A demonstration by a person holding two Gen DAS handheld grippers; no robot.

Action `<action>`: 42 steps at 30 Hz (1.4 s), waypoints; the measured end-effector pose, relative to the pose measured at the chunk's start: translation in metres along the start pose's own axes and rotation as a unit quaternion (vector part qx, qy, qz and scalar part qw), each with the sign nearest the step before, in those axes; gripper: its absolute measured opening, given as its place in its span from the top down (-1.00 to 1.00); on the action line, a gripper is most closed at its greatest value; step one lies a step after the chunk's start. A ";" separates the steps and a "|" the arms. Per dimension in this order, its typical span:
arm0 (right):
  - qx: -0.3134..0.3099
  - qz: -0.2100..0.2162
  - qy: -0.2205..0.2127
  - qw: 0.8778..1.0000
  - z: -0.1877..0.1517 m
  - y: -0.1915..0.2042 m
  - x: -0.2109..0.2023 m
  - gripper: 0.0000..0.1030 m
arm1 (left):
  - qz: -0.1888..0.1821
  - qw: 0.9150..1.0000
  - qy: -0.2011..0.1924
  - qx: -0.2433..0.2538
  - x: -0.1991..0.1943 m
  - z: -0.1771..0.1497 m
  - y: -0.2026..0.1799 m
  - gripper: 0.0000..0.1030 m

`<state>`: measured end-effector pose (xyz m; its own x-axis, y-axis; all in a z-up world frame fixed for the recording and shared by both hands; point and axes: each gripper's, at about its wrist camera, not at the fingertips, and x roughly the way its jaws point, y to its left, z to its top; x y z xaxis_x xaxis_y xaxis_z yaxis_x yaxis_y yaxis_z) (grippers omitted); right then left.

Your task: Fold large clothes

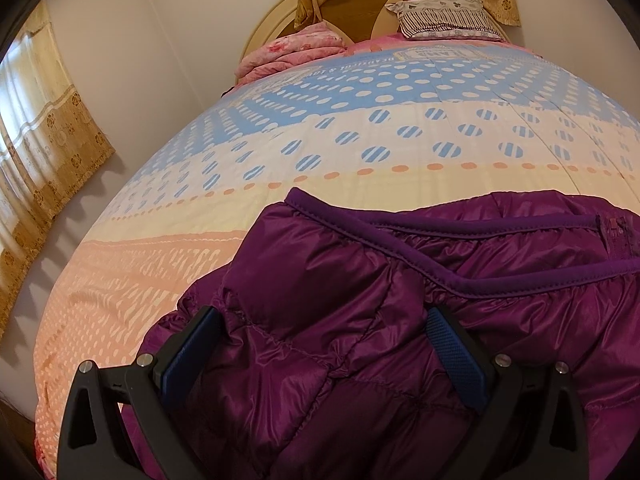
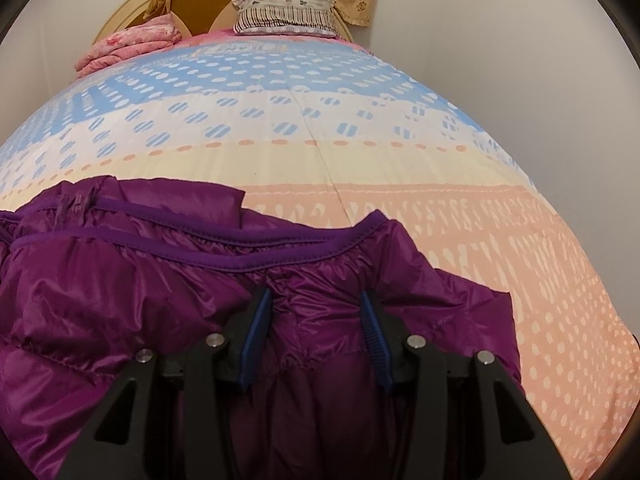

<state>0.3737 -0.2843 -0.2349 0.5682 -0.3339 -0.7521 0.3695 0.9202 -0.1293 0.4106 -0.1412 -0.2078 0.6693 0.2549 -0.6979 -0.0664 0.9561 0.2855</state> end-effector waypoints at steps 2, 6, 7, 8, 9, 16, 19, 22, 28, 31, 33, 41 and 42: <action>-0.002 -0.002 0.000 1.000 0.000 0.000 0.000 0.04 | -0.001 1.000 0.000 -0.001 0.000 0.000 0.000 -0.98; -0.006 -0.006 0.001 1.000 0.000 0.001 0.000 0.04 | -0.002 1.000 0.001 -0.001 0.000 0.000 0.000 -0.98; -0.006 -0.007 0.001 1.000 0.000 0.001 0.000 0.04 | -0.002 1.000 0.001 -0.002 0.000 0.000 0.000 -0.98; -0.007 -0.008 0.001 1.000 0.000 0.001 0.000 0.04 | -0.002 1.000 0.001 -0.002 0.000 0.000 0.000 -0.98; -0.008 -0.009 0.001 1.000 0.001 0.002 0.000 0.04 | -0.002 1.000 0.001 -0.001 0.000 0.000 0.000 -0.98; -0.012 -0.014 0.001 1.000 0.000 0.003 0.000 0.04 | -0.006 1.000 0.003 -0.003 0.000 0.000 0.001 -0.98; -0.014 -0.014 0.002 1.000 0.001 0.003 0.000 0.03 | -0.024 1.000 0.013 -0.004 -0.004 0.002 0.007 -0.98; -0.011 -0.004 0.007 1.000 0.005 0.001 -0.013 0.02 | -0.053 0.998 0.020 -0.032 -0.020 0.005 0.032 -0.98; 0.018 0.069 -0.052 0.996 0.009 0.035 -0.068 -0.07 | -0.017 0.996 -0.048 -0.067 -0.044 0.007 0.075 -0.98; 0.004 0.085 -0.053 0.995 0.003 0.064 -0.065 -0.07 | -0.010 0.998 -0.012 -0.064 -0.022 -0.005 0.067 -0.98; -0.007 0.082 -0.043 0.996 -0.005 0.075 -0.051 -0.07 | 0.000 0.998 0.004 -0.056 -0.008 -0.015 0.062 -0.98; -0.010 0.081 -0.035 0.996 -0.013 0.078 -0.036 -0.21 | -0.031 0.996 0.029 -0.077 0.007 -0.020 0.065 -0.98; -0.010 0.081 -0.033 0.996 -0.014 0.079 -0.036 -0.22 | -0.035 0.996 0.031 -0.080 0.007 -0.020 0.064 -0.98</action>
<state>0.3724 -0.1972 -0.2270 0.6669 -0.1919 -0.7201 0.2536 0.9670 -0.0229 0.3962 -0.0755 -0.2080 0.6294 0.1910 -0.7532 -0.1419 0.9813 0.1302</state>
